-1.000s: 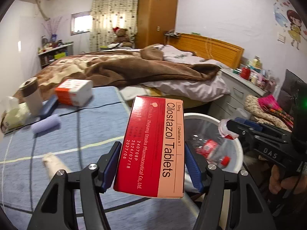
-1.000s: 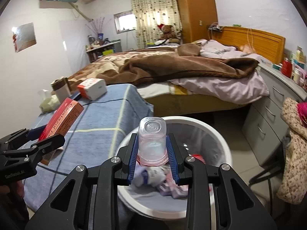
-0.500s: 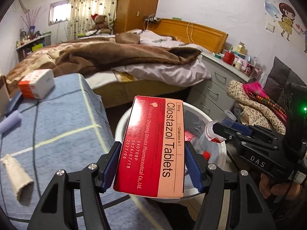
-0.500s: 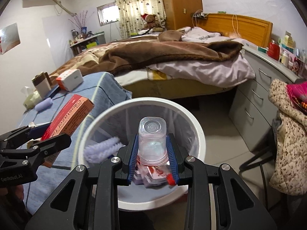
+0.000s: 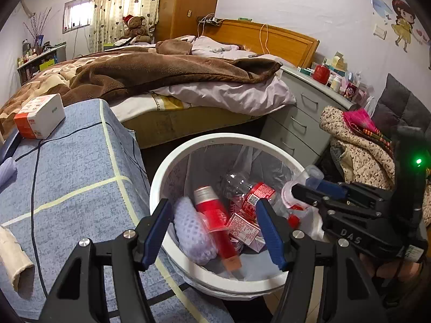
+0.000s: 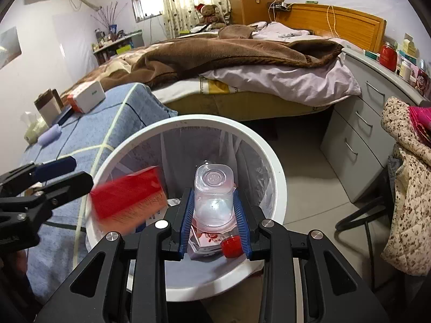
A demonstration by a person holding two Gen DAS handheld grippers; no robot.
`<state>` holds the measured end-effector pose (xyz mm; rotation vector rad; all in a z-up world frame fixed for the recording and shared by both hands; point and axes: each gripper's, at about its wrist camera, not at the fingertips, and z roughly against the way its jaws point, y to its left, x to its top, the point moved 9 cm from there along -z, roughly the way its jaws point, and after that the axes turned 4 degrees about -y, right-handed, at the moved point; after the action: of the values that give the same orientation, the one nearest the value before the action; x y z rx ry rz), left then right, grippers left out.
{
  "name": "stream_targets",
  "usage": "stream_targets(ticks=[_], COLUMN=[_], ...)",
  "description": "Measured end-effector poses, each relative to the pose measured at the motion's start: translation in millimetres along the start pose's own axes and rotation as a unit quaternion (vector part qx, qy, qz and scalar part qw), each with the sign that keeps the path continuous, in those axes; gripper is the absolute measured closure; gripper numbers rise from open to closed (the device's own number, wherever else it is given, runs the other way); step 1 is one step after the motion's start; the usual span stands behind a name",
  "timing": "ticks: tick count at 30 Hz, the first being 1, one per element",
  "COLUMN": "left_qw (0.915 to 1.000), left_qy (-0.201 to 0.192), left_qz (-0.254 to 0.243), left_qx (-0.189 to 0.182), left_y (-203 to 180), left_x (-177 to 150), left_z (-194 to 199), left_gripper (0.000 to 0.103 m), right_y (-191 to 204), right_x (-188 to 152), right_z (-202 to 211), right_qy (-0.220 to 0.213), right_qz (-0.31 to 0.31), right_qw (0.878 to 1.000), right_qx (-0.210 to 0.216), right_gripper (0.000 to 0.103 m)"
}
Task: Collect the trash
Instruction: 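Open both tools to drop the box and cup into the wastebasket, then move both open tools back toward the remaining trash on the bed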
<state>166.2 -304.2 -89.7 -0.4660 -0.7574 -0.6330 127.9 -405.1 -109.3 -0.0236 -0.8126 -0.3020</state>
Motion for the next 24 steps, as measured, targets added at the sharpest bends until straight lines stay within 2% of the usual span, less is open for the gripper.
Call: stream_targets(ticks=[1,3,15,24], left_qw=[1.0000,1.0000,0.9995,0.9976], left_qy=[0.000,-0.003,-0.018,-0.048], left_qz=[0.003,0.008,0.020,0.036], left_qx=[-0.002,0.001,0.016,0.036], left_y=[0,4,21,44], left_x=[0,1,3,7], left_z=[1,3,21,54], left_gripper=[0.032,0.031,0.031,0.028], right_y=[0,0,11,35], right_x=[-1,-1,7,18], right_z=[-1,0,10,22], right_qy=[0.002,0.001,-0.015,-0.039], right_qz=[0.002,0.003,0.008,0.020], right_qw=[1.000,1.000,1.000,0.999], right_qx=[-0.002,-0.003,0.007,0.018], right_gripper=[0.065,0.040,0.039,0.039])
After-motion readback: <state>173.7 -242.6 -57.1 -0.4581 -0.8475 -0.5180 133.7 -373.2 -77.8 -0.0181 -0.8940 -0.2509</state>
